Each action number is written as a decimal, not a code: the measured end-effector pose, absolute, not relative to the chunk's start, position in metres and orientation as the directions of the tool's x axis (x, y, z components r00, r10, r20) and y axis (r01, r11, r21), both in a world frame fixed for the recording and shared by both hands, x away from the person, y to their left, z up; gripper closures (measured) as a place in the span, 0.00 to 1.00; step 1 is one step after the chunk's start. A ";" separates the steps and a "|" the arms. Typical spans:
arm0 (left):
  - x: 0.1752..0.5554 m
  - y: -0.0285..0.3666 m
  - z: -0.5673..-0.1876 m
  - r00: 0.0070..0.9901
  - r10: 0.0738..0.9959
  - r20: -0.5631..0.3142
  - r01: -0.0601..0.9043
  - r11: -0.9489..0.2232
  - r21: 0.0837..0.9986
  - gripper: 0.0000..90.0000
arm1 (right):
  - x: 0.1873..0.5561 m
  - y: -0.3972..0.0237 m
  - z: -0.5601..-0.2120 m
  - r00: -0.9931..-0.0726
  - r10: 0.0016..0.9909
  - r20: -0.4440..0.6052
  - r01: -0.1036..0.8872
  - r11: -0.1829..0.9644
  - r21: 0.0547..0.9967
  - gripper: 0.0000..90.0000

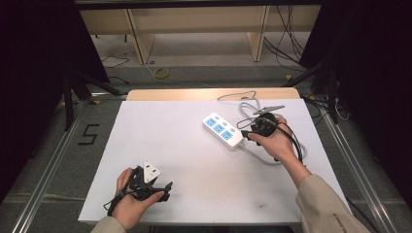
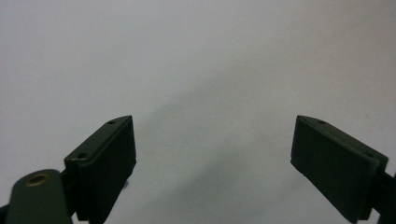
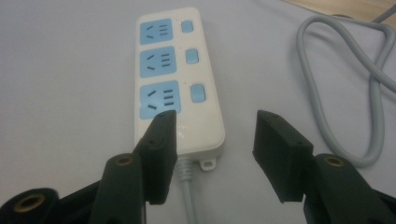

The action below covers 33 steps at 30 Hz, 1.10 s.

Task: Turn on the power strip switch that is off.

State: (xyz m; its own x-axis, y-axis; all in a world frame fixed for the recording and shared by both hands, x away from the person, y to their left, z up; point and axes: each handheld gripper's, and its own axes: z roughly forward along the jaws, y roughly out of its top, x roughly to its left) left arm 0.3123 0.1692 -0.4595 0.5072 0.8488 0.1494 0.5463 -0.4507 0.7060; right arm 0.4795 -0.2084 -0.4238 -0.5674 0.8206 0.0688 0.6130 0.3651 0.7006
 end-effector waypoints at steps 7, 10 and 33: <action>0.313 0.169 -0.460 0.505 0.851 0.147 0.548 -0.447 0.707 0.15 | 0.466 -0.217 -0.425 -0.575 0.815 0.066 0.605 0.370 0.705 0.54; 0.312 0.169 -0.460 0.504 0.851 0.147 0.547 -0.446 0.708 0.15 | 0.460 -0.221 -0.424 -0.580 0.812 0.069 0.596 0.366 0.715 0.53; 0.313 0.170 -0.459 0.500 0.853 0.148 0.551 -0.445 0.706 0.15 | 0.404 -0.261 -0.426 -0.596 0.798 0.088 0.560 0.335 0.758 0.48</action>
State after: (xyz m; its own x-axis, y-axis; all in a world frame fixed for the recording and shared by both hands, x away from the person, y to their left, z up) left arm 0.3129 0.1698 -0.4592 0.5004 0.8531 0.1475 0.5508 -0.4452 0.7060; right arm 0.4039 -0.2608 -0.4259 -0.5960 0.7982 0.0875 0.5600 0.3351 0.7577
